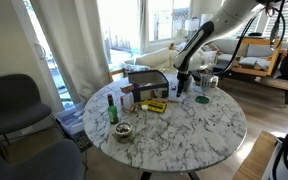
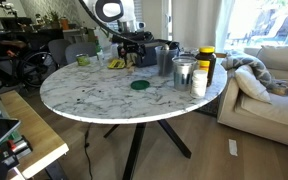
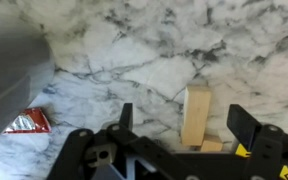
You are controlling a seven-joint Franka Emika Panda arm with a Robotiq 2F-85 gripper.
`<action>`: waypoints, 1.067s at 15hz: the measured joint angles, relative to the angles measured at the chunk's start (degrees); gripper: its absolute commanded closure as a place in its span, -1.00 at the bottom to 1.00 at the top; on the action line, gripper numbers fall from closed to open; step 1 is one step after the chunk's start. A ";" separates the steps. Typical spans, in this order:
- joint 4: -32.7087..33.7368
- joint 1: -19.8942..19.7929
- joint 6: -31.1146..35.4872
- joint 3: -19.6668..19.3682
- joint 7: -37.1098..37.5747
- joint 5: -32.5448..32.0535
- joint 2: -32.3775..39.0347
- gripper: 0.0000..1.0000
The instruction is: Pick up the rightmost block and put it in the silver cup
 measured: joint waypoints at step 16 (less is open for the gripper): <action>3.04 1.86 0.79 0.40 9.08 -2.15 4.04 -0.58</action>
